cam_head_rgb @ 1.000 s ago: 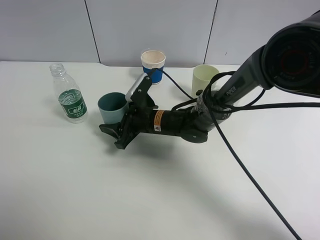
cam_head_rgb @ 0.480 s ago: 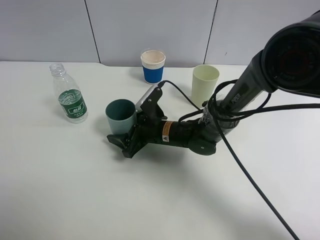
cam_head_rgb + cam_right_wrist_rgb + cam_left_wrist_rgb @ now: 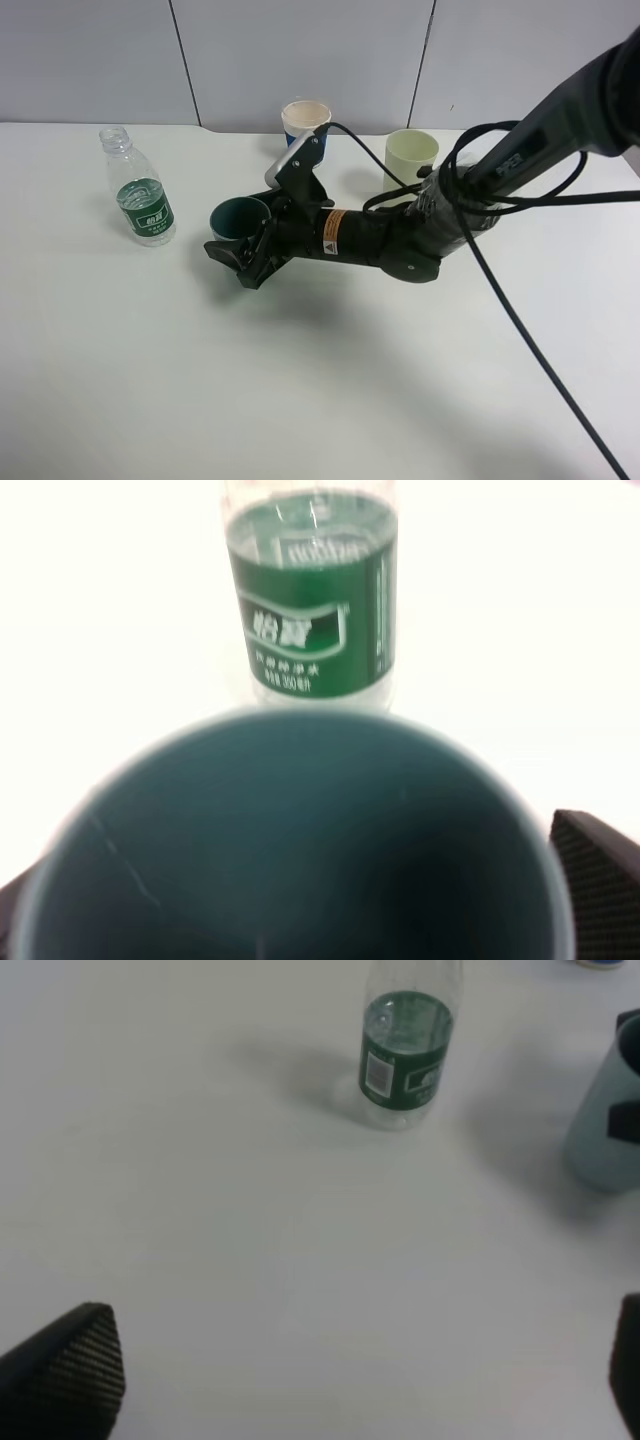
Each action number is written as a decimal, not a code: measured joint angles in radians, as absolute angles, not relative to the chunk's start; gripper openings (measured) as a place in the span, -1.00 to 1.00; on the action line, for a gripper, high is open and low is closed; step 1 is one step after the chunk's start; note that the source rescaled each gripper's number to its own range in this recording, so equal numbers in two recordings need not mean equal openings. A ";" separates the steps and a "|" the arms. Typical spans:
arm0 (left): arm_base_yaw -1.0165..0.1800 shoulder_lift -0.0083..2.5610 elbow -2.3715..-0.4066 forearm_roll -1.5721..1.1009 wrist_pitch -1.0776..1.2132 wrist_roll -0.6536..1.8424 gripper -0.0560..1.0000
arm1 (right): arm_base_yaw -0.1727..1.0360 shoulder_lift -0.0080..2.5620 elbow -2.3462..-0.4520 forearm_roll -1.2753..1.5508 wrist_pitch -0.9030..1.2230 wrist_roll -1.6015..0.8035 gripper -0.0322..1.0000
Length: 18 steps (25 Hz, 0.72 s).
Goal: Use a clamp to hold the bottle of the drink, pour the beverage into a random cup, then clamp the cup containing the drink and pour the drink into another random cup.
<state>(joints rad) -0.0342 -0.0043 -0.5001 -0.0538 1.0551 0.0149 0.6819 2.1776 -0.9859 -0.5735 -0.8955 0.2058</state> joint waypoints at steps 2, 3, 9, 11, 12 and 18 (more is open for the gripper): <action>-0.034 -0.004 -0.500 -0.054 1.055 0.015 0.93 | 0.682 2.127 -0.985 -0.599 -0.826 0.225 -0.02; -0.034 -0.004 -0.500 -0.054 1.055 0.015 0.93 | 0.682 2.099 -0.985 -0.610 -0.793 0.240 -0.02; -0.034 -0.004 -0.500 -0.054 1.055 0.015 0.93 | 0.682 1.959 -0.984 -0.632 -0.734 0.367 -0.01; -0.034 -0.004 -0.500 -0.054 1.055 0.015 0.93 | 0.682 1.912 -0.984 -0.632 -0.727 0.374 -0.01; -0.034 -0.004 -0.500 -0.054 1.055 0.015 0.93 | 0.682 1.893 -0.984 -0.632 -0.714 0.371 -0.01; -0.034 -0.004 -0.500 -0.054 1.055 0.015 0.93 | 0.666 1.767 -0.984 -0.631 -0.495 0.312 0.42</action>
